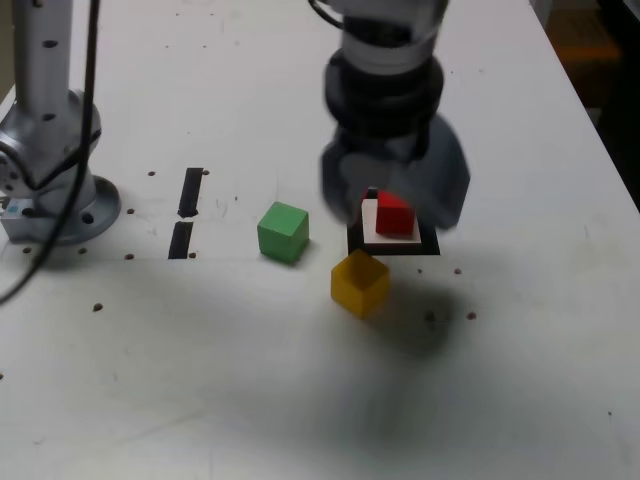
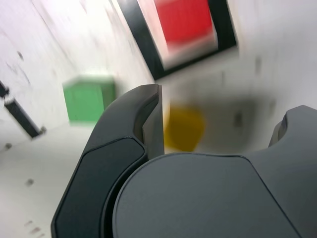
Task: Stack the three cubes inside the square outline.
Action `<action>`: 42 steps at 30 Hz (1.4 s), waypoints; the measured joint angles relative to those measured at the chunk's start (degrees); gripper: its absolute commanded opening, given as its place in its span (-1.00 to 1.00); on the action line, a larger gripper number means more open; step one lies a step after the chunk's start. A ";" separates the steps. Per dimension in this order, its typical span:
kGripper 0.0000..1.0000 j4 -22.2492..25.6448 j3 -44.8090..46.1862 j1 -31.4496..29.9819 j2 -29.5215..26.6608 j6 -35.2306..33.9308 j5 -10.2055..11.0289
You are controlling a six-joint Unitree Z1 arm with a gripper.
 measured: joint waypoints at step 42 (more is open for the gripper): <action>-0.52 -11.48 11.93 -4.14 4.11 -2.84 -3.05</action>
